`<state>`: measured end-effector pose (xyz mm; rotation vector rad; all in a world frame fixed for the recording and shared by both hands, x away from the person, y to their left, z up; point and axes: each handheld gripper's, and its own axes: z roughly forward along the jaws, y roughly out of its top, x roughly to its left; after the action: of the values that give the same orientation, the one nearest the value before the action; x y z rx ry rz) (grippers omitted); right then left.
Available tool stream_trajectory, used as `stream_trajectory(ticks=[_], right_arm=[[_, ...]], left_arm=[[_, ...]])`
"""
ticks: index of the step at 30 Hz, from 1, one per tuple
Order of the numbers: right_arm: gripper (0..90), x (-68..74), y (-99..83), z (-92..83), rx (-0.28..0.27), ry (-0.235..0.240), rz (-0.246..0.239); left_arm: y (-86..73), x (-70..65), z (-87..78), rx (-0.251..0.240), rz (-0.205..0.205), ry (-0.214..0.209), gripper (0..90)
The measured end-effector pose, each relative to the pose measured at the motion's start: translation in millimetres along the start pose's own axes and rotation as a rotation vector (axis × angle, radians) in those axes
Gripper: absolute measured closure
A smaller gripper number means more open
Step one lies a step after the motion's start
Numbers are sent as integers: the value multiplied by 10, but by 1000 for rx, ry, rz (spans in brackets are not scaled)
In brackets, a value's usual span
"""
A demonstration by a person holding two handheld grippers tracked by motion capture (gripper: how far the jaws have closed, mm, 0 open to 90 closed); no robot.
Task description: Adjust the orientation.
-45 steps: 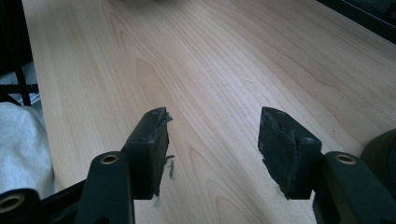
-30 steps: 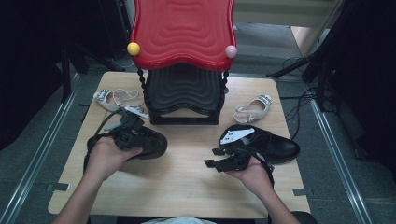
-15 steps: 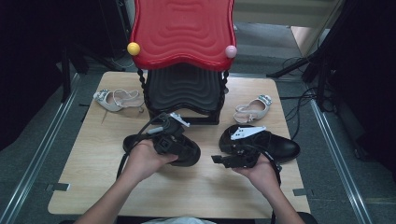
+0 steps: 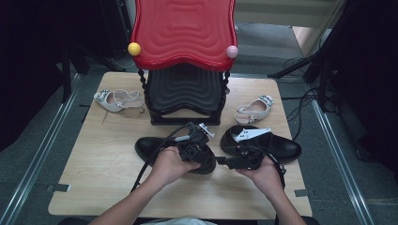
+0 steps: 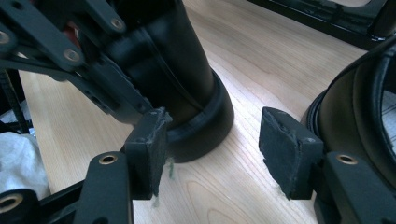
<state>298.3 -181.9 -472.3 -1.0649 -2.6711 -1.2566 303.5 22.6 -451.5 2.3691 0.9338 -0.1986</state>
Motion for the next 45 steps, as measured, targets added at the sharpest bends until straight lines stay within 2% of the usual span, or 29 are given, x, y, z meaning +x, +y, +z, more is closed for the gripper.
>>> stream_trajectory(ticks=[2,4,7,9,13,14,18,20,23,27,29,31,32,34,37,40,45], right_arm=[[438,0,-12,-2,2,-3,1],[438,-1,-26,-5,2,-5,4],[438,6,-43,-16,-1,-7,10],[440,12,-52,-28,-1,-10,12],[444,9,-67,-48,-9,-13,15],[445,6,-70,-52,-12,-13,17],[452,14,-77,-71,-24,-15,15],[455,18,-77,-74,-27,-17,16],[480,30,-65,-63,-31,-22,15],[514,41,-53,-43,-29,-19,8],[540,61,-33,-13,-25,-17,-11],[554,82,-13,2,-24,-26,-22],[568,87,-3,4,-25,-36,-33],[607,90,16,3,-27,-43,-39],[683,65,44,-8,-30,-38,-42],[745,47,89,-14,-35,-42,-33],[856,36,193,26,-32,-54,-39]], left_arm=[[6,0,32,4,7,-12,804],[14,-5,23,-7,18,3,799],[17,10,-20,-14,26,-3,771],[4,-4,-71,-28,60,7,730],[-40,-4,-255,-81,81,-33,678],[-56,-3,-318,-94,101,-30,653],[-145,12,-530,-123,117,-25,568],[-173,21,-573,-136,116,-24,554],[-312,109,-721,-167,109,-7,516],[-413,207,-775,-181,92,-7,501],[-506,298,-821,-207,77,19,502],[-573,350,-857,-239,55,19,511],[-573,350,-857,-239,55,19,514],[-681,419,-893,-246,38,39,529],[-818,496,-922,-271,25,14,669],[-917,559,-936,-259,9,17,786],[-1038,618,-958,-262,-13,21,896]])
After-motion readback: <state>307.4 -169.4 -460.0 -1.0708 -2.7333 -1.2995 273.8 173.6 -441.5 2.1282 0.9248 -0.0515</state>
